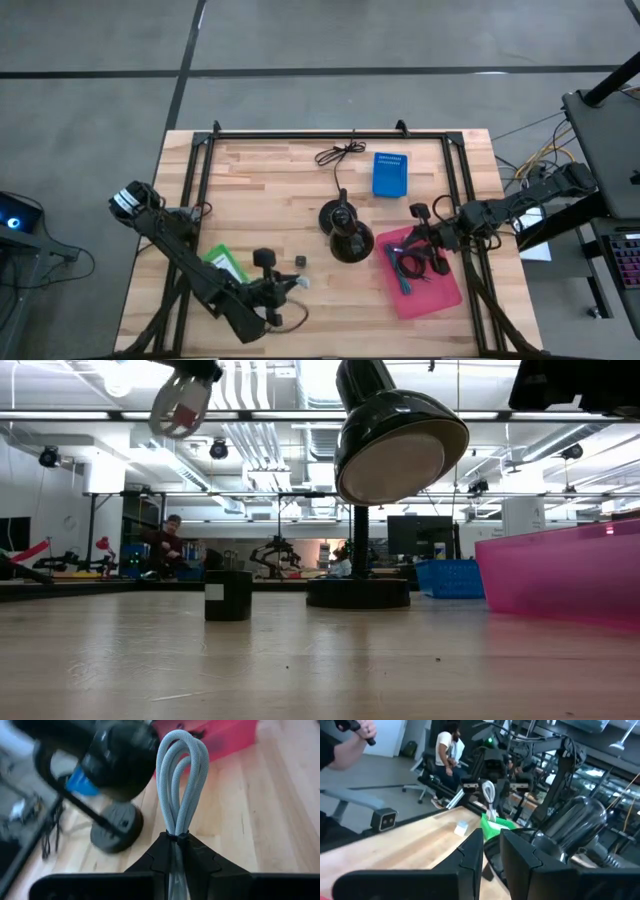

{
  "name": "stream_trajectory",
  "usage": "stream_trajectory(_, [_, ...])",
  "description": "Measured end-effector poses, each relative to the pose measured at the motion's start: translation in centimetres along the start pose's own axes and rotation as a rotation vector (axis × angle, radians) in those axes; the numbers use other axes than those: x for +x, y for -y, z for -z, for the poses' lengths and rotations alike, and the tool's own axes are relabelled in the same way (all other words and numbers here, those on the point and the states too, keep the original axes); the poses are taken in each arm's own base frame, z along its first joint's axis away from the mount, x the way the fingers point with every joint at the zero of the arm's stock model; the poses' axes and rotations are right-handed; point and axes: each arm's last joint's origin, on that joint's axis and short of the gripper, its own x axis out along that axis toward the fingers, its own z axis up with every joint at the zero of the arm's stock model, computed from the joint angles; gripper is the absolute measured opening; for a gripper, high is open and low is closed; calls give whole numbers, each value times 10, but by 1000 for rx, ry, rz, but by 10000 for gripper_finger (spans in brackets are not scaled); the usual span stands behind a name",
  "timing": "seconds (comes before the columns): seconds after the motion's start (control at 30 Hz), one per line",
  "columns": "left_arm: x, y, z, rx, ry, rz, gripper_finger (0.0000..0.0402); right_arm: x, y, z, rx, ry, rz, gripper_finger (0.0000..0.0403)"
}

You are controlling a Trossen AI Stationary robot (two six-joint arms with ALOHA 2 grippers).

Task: Pick and place items into bin
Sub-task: Put the white charger cable into the red bin

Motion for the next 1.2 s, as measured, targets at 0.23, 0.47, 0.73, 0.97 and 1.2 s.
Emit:
stream_trajectory(0.23, [3,2,-12,136,79,13,15,6,-3,0,1,18,-16,60])
stream_trajectory(0.47, [13,-5,-20,77,106,-6,15,24,-21,-3,-150,116,-94,96])
stream_trajectory(0.73, [18,-9,-22,63,104,-4,14,62,-18,-16,-135,86,-8,137])
stream_trajectory(0.97, [20,-6,-25,54,129,28,14,105,-20,-17,-125,20,-6,161])
stream_trajectory(1.2, [39,11,-22,152,171,24,14,145,-25,-13,-150,-20,-21,169])
